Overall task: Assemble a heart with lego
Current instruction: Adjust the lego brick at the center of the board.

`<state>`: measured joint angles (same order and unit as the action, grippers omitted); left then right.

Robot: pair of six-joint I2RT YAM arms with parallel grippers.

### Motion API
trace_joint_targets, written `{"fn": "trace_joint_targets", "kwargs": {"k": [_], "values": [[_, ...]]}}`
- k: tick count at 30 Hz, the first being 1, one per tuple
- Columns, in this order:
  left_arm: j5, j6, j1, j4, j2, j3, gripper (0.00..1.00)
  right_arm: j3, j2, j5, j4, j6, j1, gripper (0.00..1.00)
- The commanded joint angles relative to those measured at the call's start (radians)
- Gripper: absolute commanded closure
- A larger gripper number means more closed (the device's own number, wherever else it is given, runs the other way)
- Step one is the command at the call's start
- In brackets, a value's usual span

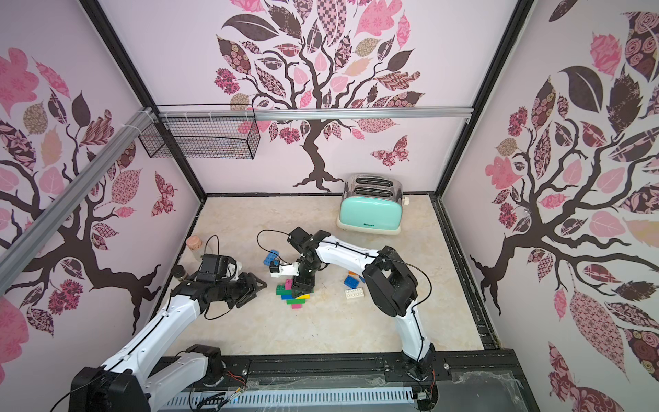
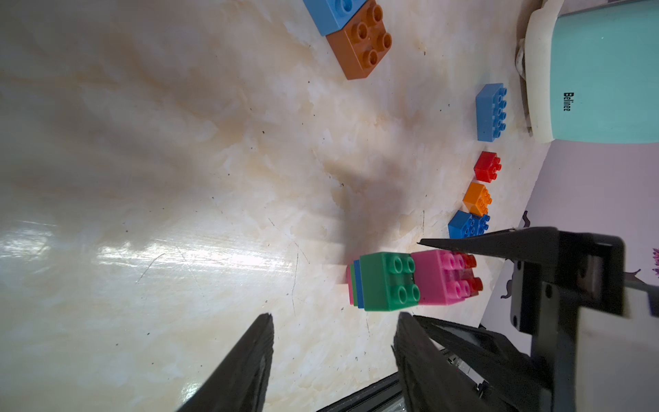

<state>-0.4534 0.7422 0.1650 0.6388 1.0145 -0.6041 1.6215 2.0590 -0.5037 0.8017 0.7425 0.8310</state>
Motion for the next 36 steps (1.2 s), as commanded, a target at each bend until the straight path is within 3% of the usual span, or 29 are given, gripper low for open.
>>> {"fn": "trace_joint_targets", "kwargs": {"k": [1, 9, 16, 27, 36], "values": [[0.004, -0.02, -0.007, -0.008, 0.001, -0.017, 0.42, 0.043, 0.044, -0.062, 0.036, 0.019, -0.012, 0.35], [0.006, -0.019, -0.014, -0.018, 0.0, -0.01, 0.42, 0.046, 0.084, -0.059, -0.022, -0.01, -0.022, 0.34], [0.008, -0.027, -0.014, -0.014, -0.004, -0.006, 0.41, -0.006, 0.039, 0.028, -0.152, -0.096, -0.036, 0.32], [-0.012, 0.004, 0.022, -0.057, -0.028, 0.047, 0.4, -0.321, -0.227, 0.069, -0.325, -0.167, -0.04, 0.24], [0.079, 0.049, 0.146, -0.04, -0.054, 0.081, 0.4, -0.519, -0.338, 0.176, -0.432, -0.206, -0.036, 0.19]]}}
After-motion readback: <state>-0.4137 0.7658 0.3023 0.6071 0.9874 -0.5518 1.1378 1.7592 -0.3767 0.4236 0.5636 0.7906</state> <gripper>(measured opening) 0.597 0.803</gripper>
